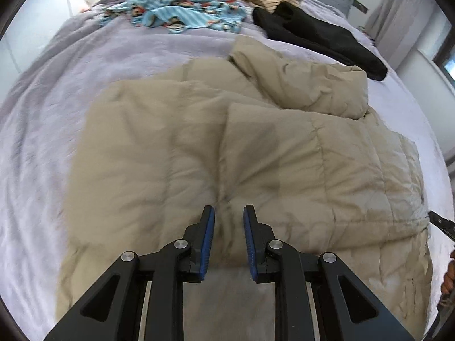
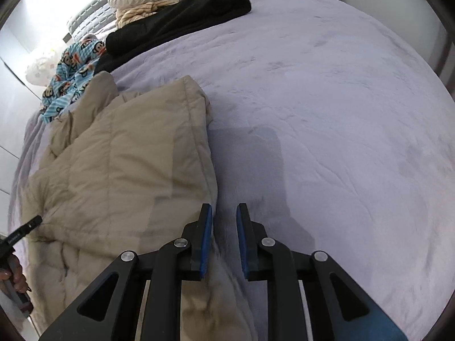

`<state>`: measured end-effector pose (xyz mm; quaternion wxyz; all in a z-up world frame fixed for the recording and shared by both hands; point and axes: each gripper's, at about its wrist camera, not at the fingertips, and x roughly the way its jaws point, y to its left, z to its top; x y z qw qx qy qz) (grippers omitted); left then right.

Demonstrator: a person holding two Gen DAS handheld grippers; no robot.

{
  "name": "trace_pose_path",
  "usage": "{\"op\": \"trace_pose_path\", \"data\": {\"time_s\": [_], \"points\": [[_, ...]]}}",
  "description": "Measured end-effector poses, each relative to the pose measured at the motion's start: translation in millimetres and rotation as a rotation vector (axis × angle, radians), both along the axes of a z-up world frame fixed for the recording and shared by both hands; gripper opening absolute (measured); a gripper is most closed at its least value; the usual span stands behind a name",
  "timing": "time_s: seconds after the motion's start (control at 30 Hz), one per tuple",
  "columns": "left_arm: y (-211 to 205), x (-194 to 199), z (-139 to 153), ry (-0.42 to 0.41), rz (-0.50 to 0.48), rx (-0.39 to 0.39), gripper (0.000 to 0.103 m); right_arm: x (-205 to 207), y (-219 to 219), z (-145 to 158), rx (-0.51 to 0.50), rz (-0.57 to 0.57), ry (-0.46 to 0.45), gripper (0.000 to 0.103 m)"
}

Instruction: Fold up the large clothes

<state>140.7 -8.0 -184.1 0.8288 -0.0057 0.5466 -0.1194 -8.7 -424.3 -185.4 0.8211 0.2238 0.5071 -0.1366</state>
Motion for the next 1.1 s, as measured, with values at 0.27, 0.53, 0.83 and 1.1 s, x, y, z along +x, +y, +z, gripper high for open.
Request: {"op": "trace_pose_path", "data": {"time_s": [0.27,0.53,0.83,1.1], "points": [[7,-63,25,0.014,0.078,0.066,0.023,-39,21,9,0.139,-0.017,0.023,0.02],[25,-113,16,0.057,0.1,0.108,0.023,-77,47,10,0.213,-0.017,0.051,0.046],[49,-151,21,0.042,0.091,0.103,0.103,-104,77,9,0.229,-0.049,0.056,0.054],[89,-192,30,0.072,0.075,0.127,0.103,-136,126,13,0.307,-0.047,0.037,0.091]]}}
